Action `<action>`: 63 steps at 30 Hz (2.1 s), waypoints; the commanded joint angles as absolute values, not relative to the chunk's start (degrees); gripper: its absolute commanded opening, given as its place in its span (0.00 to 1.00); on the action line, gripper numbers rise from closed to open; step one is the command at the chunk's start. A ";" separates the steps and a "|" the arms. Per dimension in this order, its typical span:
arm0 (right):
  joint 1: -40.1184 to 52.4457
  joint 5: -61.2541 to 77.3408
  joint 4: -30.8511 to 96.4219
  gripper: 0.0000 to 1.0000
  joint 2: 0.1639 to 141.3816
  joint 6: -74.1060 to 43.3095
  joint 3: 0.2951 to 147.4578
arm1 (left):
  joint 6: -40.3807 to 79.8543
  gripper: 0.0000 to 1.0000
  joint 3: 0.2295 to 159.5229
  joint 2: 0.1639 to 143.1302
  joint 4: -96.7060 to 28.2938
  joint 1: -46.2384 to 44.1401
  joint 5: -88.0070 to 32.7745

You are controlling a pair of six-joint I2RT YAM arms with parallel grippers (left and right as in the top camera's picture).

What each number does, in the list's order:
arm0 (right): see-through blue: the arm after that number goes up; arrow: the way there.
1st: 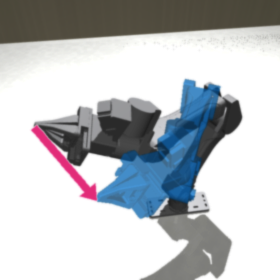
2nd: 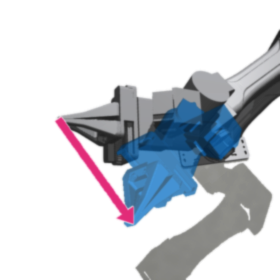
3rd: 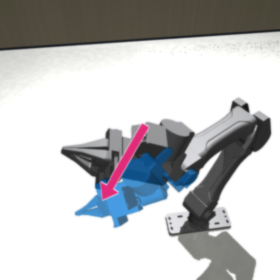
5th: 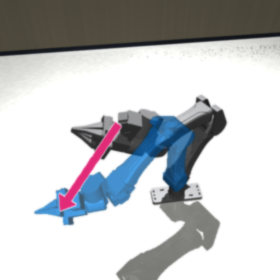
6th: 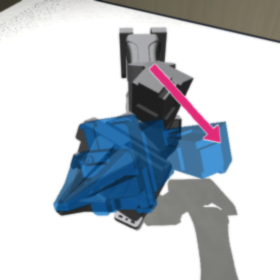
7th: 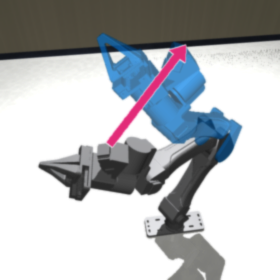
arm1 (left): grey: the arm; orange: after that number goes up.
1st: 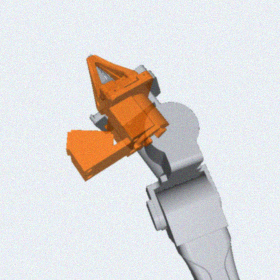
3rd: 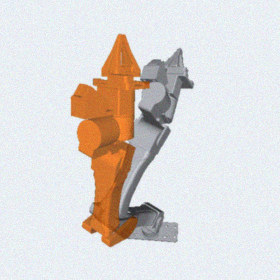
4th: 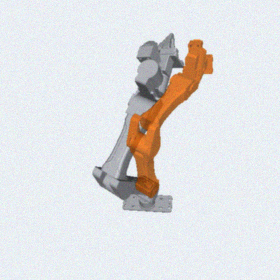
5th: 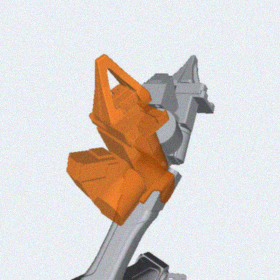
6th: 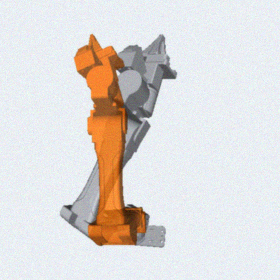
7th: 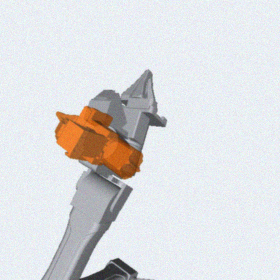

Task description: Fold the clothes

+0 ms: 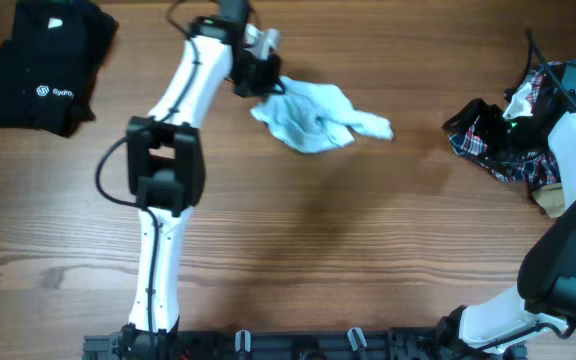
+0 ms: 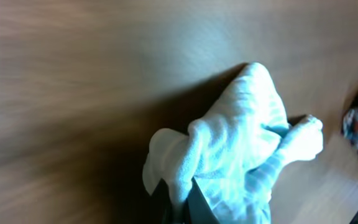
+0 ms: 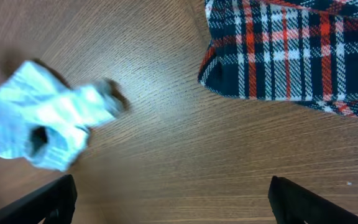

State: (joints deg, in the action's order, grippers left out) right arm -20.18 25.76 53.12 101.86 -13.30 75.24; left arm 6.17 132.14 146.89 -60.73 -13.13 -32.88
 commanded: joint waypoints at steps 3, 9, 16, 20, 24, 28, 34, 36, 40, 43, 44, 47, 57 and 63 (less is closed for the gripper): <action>-19.92 27.09 52.53 1.00 100.27 -12.36 75.31 | 8.40 0.04 134.17 137.43 -60.23 -13.19 -30.04; -19.84 27.07 52.64 0.99 100.27 -12.34 75.31 | 10.13 0.04 134.17 135.96 -60.14 -19.94 -20.88; -19.97 24.53 52.47 0.99 100.27 -14.66 75.31 | 11.22 0.04 140.03 135.06 -61.45 -32.47 -7.62; -20.67 20.53 52.31 1.00 100.27 -15.64 75.31 | 11.16 0.04 146.63 133.64 -63.20 -37.43 -3.49; -21.61 20.51 52.16 1.00 100.27 -15.57 75.31 | 11.16 0.04 151.06 130.26 -63.13 -41.63 -3.33; -22.81 20.56 52.10 1.00 100.27 -15.64 75.31 | 10.74 0.04 151.44 128.07 -61.28 -46.44 -3.11; -24.80 20.58 52.77 1.00 100.27 -15.18 75.31 | 10.72 0.04 151.44 127.61 -58.48 -51.24 2.92; -24.84 20.58 52.71 1.00 100.27 -15.20 75.31 | 10.81 0.04 151.44 127.61 -58.22 -51.29 2.85; -24.84 20.58 52.75 1.00 100.27 -15.20 75.31 | 10.98 0.04 151.41 127.61 -57.14 -52.38 2.00; -24.84 20.58 52.80 1.00 100.27 -15.22 75.31 | 11.05 0.04 151.41 127.61 -57.63 -53.10 2.04; -24.84 20.60 52.93 1.00 100.27 -15.29 75.31 | 13.76 0.04 151.20 127.61 -58.74 -52.16 2.68; -24.84 20.84 53.21 1.00 100.27 -15.64 75.31 | 18.02 0.04 150.50 128.27 -58.81 -49.28 2.50; -24.84 22.98 54.04 1.00 100.01 -17.26 75.31 | 24.51 0.19 150.32 140.38 -58.94 -33.65 -6.24; -24.82 24.03 54.08 0.99 98.08 -18.50 75.31 | 26.02 0.16 150.32 147.06 -60.34 -26.50 -6.37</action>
State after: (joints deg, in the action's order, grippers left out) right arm -24.64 22.52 53.95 101.06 -17.32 75.24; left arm 24.58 150.36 144.73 -59.86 -29.41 -4.86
